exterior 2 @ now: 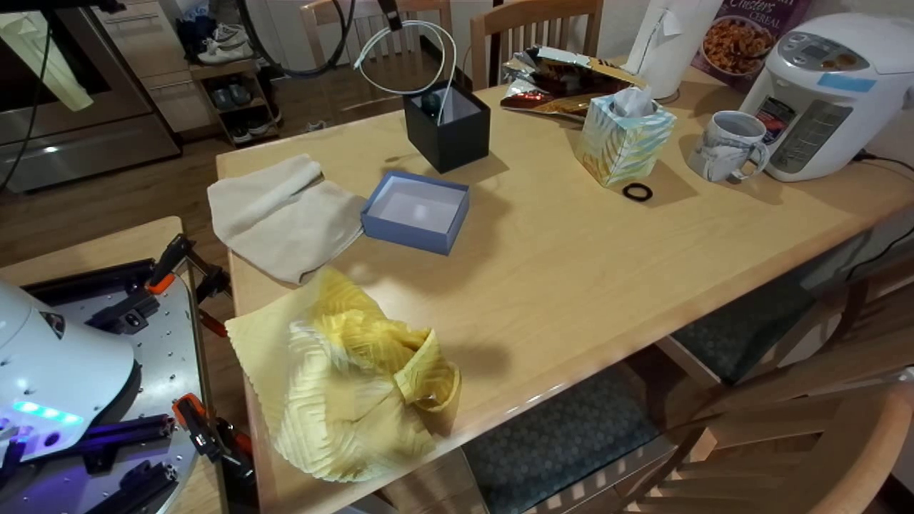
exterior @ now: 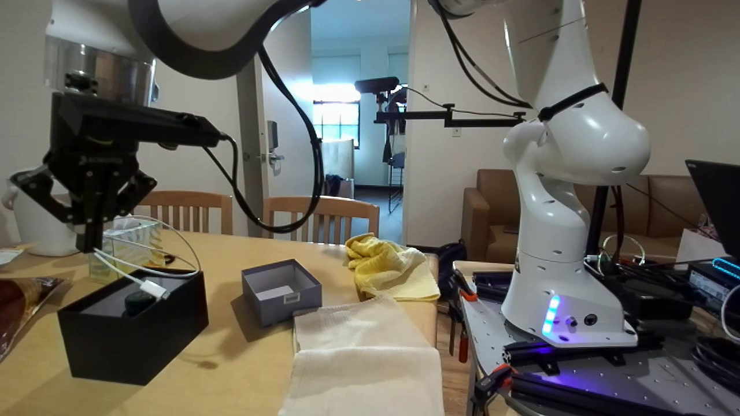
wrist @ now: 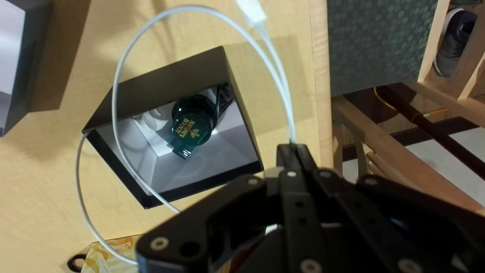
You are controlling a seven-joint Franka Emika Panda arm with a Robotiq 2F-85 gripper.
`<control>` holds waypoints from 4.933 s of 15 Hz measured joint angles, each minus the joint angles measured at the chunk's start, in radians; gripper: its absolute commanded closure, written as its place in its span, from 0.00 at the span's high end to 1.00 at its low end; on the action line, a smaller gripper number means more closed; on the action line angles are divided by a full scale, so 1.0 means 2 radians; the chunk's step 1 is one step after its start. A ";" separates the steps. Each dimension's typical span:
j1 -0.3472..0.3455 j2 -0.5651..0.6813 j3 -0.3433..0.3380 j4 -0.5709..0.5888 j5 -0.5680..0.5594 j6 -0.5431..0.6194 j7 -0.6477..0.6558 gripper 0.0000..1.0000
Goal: Put the cable in the black box
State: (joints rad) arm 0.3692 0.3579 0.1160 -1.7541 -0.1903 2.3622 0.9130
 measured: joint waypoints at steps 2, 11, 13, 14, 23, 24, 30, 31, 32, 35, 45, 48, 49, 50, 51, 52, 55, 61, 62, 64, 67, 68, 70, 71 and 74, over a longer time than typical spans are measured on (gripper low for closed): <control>0.000 0.000 0.000 0.001 0.000 0.002 -0.003 0.01; -0.001 0.004 -0.002 0.002 0.000 0.078 -0.026 0.03; -0.001 0.004 -0.002 0.002 0.000 0.078 -0.026 0.01; 0.000 0.004 -0.003 0.002 0.000 0.078 -0.026 0.01; -0.026 0.053 -0.012 0.102 0.037 -0.028 -0.064 0.01; -0.034 0.066 -0.011 0.116 0.057 -0.031 -0.083 0.01; -0.073 0.143 0.000 0.176 0.178 -0.040 -0.166 0.01; -0.076 0.153 0.000 0.183 0.193 -0.042 -0.171 0.01; -0.079 0.162 0.001 0.189 0.206 -0.042 -0.175 0.01; -0.089 0.179 0.007 0.197 0.251 -0.042 -0.185 0.01; -0.170 0.184 0.083 0.180 0.510 -0.028 -0.315 0.01; -0.182 0.180 0.086 0.170 0.588 -0.028 -0.357 0.01; -0.183 0.179 0.083 0.165 0.604 -0.029 -0.361 0.01; -0.182 0.178 0.078 0.160 0.611 -0.031 -0.361 0.01; -0.180 0.178 0.070 0.153 0.612 -0.034 -0.359 0.01; -0.175 0.178 0.058 0.144 0.612 -0.035 -0.355 0.01; -0.152 0.177 0.017 0.119 0.582 -0.036 -0.322 0.01; -0.114 0.175 -0.030 0.095 0.484 -0.045 -0.239 0.01; -0.112 0.175 -0.033 0.095 0.472 -0.046 -0.230 0.01; -0.109 0.175 -0.034 0.095 0.451 -0.049 -0.213 0.29; -0.105 0.174 -0.034 0.095 0.432 -0.049 -0.195 0.47; -0.104 0.173 -0.034 0.096 0.425 -0.049 -0.187 0.53; -0.103 0.172 -0.034 0.096 0.410 -0.049 -0.172 0.66; -0.102 0.171 -0.034 0.096 0.403 -0.049 -0.165 0.73; -0.100 0.169 -0.035 0.096 0.384 -0.049 -0.147 0.92</control>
State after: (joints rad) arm 0.1686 0.6956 0.0469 -1.5624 0.5785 2.2640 0.6200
